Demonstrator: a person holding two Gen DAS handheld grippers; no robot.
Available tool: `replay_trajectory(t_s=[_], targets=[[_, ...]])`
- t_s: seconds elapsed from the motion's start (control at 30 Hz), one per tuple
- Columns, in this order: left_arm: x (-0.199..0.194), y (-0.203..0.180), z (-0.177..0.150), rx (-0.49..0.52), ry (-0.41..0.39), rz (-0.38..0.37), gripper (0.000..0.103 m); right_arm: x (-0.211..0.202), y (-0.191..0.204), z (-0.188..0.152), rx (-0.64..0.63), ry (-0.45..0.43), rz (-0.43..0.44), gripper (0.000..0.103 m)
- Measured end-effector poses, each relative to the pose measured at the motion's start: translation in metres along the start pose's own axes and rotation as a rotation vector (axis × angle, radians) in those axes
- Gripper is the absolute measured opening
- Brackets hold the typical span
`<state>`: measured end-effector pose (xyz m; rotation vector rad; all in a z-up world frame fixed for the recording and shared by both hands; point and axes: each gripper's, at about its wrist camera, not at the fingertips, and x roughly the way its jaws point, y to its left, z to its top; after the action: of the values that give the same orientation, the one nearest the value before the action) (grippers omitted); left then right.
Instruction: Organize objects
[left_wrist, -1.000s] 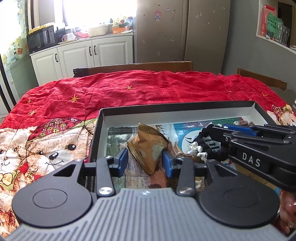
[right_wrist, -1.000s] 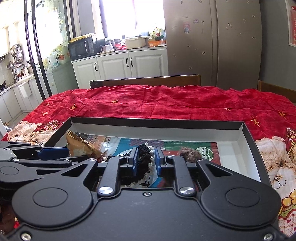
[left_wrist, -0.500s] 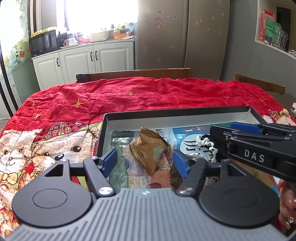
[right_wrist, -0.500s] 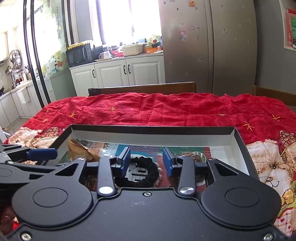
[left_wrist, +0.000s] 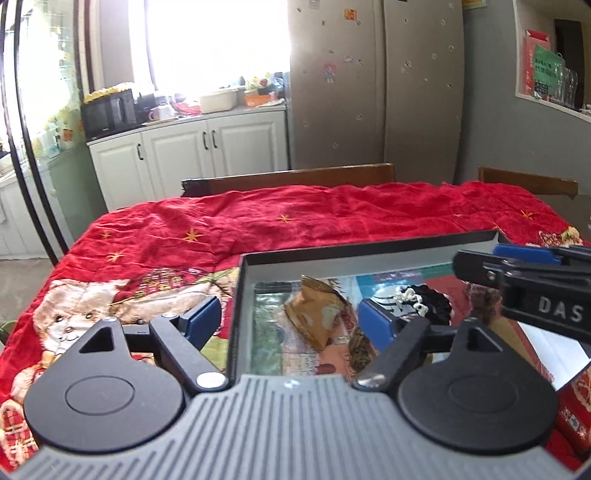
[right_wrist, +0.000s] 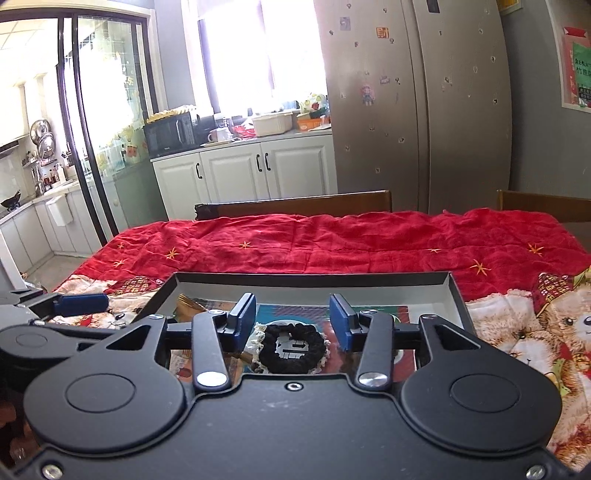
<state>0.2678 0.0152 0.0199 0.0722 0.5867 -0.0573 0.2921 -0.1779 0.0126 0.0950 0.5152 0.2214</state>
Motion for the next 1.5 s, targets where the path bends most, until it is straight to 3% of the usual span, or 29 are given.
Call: replay_trajectory(t_s=[0.4, 0.77, 1.5], targets=[[-0.034, 0.012, -0.004, -0.026, -0.022, 0.029, 0.092, -0.037, 0.005, -0.007, -0.036, 0.02, 0.016, 0.045], [-0.083, 0.01, -0.013, 0.003, -0.085, 0.022, 0.102, -0.085, 0.008, -0.016, -0.055, 0.014, 0.04, 0.048], [-0.148, 0.009, -0.057, 0.045, -0.107, -0.048, 0.102, -0.153, 0.001, -0.053, -0.016, 0.016, 0.079, 0.05]])
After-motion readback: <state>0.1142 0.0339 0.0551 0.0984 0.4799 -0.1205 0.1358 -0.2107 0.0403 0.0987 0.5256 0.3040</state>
